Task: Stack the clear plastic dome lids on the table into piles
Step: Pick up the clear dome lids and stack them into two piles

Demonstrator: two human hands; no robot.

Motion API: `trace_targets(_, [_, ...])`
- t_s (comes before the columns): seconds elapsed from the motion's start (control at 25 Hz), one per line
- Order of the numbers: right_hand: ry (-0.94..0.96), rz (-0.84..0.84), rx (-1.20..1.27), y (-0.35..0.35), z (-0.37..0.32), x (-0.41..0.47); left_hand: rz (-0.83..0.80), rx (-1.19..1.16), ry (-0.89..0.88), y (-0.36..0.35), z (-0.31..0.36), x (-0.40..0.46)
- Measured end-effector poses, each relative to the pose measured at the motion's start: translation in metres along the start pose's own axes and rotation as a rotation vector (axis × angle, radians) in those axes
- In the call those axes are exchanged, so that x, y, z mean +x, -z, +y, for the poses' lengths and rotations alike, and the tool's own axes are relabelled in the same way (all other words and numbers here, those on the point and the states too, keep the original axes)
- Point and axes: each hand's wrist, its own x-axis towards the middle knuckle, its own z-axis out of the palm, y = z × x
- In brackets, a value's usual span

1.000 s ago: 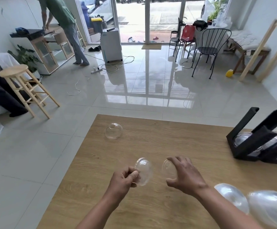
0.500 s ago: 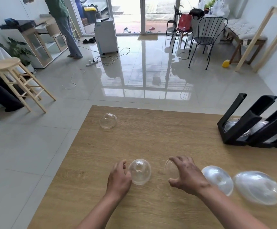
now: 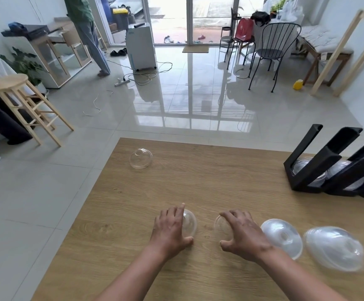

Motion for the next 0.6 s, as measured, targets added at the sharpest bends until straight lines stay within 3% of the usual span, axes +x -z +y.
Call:
trace_targets(0.28, [0.008, 0.025, 0.010, 0.004, -0.004, 0.001, 0.089, -0.168, -0.010, 0.011, -0.008, 0.005])
trace_targets(0.6, [0.016, 0.059, -0.014, 0.010, -0.011, 0.003, 0.120, -0.160, -0.036, 0.018, -0.020, 0.006])
